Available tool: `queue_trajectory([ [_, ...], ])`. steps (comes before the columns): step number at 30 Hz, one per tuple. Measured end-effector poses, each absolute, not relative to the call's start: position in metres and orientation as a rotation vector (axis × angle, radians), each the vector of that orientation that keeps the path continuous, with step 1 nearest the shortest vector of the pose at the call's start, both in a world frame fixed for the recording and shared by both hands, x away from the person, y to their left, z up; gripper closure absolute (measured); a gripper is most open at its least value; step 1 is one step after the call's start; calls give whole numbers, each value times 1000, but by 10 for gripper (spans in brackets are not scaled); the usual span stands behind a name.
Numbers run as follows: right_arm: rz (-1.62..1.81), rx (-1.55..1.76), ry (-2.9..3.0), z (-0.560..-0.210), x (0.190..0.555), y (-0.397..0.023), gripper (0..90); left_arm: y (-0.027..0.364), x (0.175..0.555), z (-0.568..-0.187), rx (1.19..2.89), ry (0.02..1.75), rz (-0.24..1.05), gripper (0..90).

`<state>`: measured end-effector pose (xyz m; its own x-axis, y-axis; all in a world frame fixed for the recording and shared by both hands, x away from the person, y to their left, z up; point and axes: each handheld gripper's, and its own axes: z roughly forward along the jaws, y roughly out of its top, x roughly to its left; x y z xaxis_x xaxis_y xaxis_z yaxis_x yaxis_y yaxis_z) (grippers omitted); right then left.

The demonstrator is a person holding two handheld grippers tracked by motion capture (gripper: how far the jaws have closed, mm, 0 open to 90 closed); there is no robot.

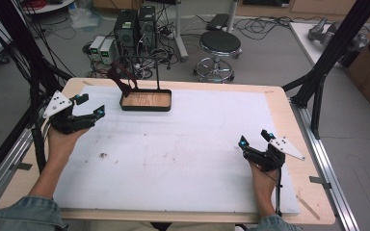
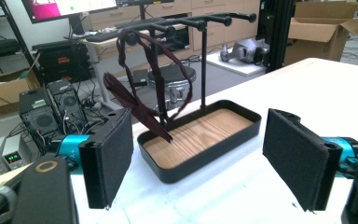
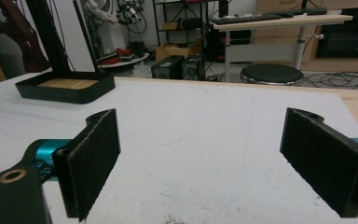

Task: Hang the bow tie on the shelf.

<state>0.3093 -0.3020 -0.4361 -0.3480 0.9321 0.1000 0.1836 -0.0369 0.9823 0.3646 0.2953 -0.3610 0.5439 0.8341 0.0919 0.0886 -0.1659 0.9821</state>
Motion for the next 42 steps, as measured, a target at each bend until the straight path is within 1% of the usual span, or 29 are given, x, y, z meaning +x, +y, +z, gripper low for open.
queue_trajectory([
  [8,1439,1203,1579,-436,309,-302,112,296,344,-372,1630,793,801,209],
  [15,1440,1201,1582,-436,309,-302,112,295,332,-386,1656,796,805,204],
  [30,1439,1203,1583,-436,309,-301,112,300,319,-411,1683,849,772,194],
  [42,1439,1203,1583,-436,309,-302,112,301,319,-416,1689,867,761,194],
])
